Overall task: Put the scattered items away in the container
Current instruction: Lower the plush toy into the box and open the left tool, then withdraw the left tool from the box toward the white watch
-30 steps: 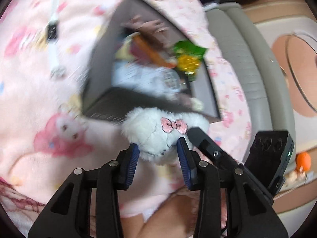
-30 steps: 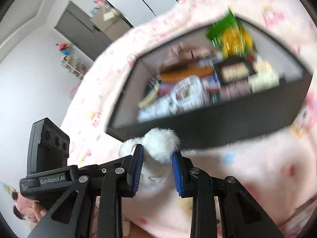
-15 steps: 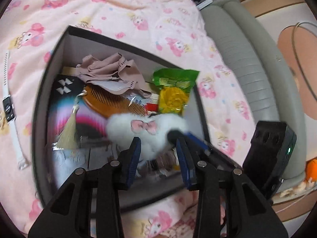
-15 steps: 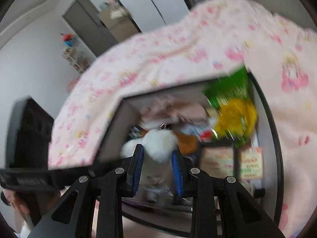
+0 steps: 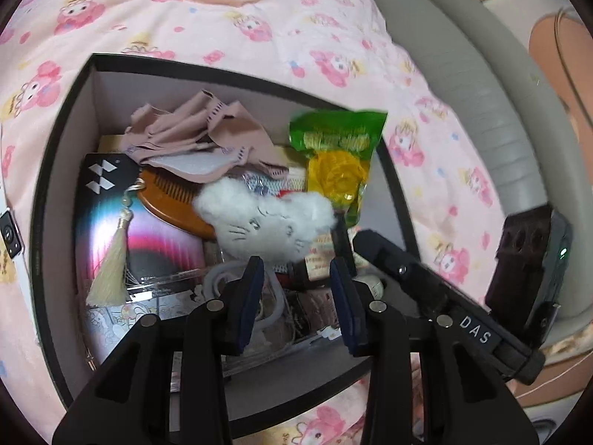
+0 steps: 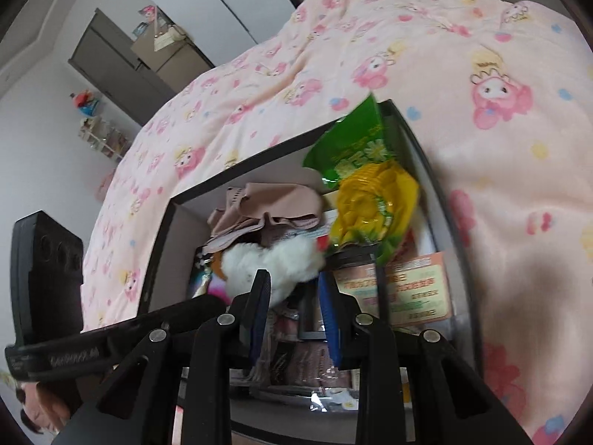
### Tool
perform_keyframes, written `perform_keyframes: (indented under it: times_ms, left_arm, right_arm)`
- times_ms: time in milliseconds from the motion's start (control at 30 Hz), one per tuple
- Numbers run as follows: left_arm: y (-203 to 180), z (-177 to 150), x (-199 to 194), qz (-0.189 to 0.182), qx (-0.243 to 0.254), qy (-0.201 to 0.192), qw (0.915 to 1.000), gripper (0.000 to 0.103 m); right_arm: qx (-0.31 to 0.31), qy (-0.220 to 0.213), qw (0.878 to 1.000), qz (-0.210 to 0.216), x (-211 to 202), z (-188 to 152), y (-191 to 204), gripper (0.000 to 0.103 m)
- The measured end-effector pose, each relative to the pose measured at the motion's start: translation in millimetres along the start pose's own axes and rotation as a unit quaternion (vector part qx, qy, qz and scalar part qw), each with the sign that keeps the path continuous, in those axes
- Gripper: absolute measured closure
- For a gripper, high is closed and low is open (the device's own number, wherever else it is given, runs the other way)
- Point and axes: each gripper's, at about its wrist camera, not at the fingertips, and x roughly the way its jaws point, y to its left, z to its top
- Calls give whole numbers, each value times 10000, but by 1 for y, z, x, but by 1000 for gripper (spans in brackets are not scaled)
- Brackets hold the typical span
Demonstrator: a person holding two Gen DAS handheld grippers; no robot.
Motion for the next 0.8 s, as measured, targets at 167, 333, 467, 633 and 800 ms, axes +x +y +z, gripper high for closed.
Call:
perform_keyframes:
  times_ms: [167, 333, 467, 633, 800]
  left_arm:
    - [6, 13, 24, 425, -163, 117, 9989, 67]
    - [13, 11, 20, 199, -411, -80, 9989, 67]
    - [4, -8, 9, 53, -239, -207, 9995, 67]
    - [0, -24, -15, -122, -156, -413, 9989, 67]
    - [-10, -41, -42, -83, 159, -571, 9982, 68]
  right_arm:
    - [104, 100, 9996, -252, 3, 0, -6, 79]
    - [181, 182, 9993, -267, 5, -1, -11, 79]
    - [55, 195, 9997, -130, 1, -5, 1, 79]
    - [-466, -4, 9988, -128, -21, -24, 30, 79]
    - [-769, -109, 9968, -199, -33, -37, 46, 79]
